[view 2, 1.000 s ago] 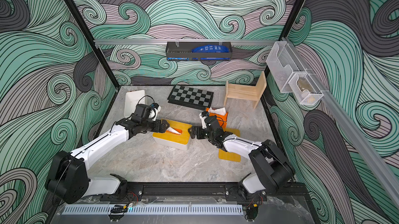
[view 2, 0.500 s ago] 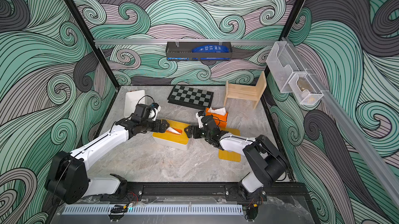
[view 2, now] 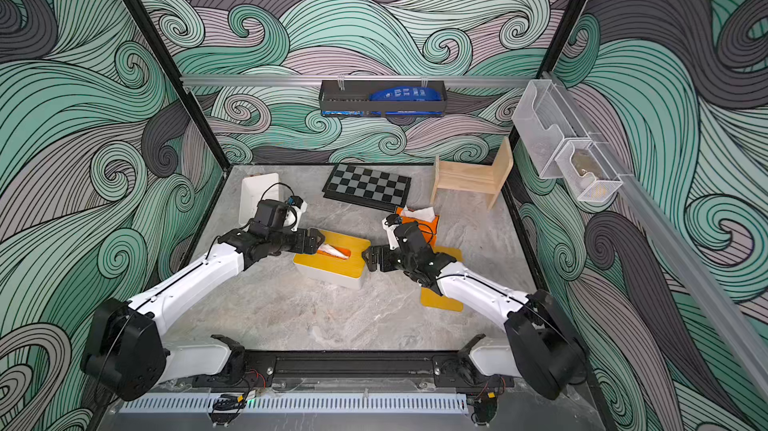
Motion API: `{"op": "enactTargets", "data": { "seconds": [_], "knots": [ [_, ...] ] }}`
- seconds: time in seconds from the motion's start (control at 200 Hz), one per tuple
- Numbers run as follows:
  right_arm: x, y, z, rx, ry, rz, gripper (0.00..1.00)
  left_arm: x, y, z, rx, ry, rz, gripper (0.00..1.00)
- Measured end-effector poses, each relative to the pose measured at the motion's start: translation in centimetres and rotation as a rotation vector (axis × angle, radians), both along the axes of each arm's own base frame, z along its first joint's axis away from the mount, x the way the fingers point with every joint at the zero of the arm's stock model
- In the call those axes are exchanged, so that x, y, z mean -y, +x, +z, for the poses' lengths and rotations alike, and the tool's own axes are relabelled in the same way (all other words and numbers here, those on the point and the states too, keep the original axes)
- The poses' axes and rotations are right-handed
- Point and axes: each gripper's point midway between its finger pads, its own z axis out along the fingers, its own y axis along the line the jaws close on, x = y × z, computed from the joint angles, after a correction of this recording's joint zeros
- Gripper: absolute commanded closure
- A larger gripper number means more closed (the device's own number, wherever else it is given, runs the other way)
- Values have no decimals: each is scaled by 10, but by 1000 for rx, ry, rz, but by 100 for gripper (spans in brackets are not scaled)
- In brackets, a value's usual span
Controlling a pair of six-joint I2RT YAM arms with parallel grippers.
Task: Put the tissue paper into the tissue box
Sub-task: Close the box lid on the tissue box.
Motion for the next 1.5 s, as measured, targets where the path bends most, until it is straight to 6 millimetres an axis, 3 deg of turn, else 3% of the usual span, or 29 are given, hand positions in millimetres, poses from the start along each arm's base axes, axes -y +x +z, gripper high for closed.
{"op": "enactTargets", "data": {
  "seconds": [0.32,0.86,1.066,1.291,1.501],
  "knots": [
    [9,-7,-25,-61,-65,-9,0,0,0,-1,0,1,1,6],
    [9,-8,-44,-106,-91,-12,0,0,0,-1,1,0,1,6],
    [10,-8,-41,-98,-86,-13,0,-1,-1,-2,-3,2,1,6],
    [10,-6,-19,-41,-51,-18,0,-1,-1,-3,-3,2,1,6],
    [9,-6,-24,-53,-61,-17,0,-1,-1,-3,-3,2,1,6]
  ]
}}
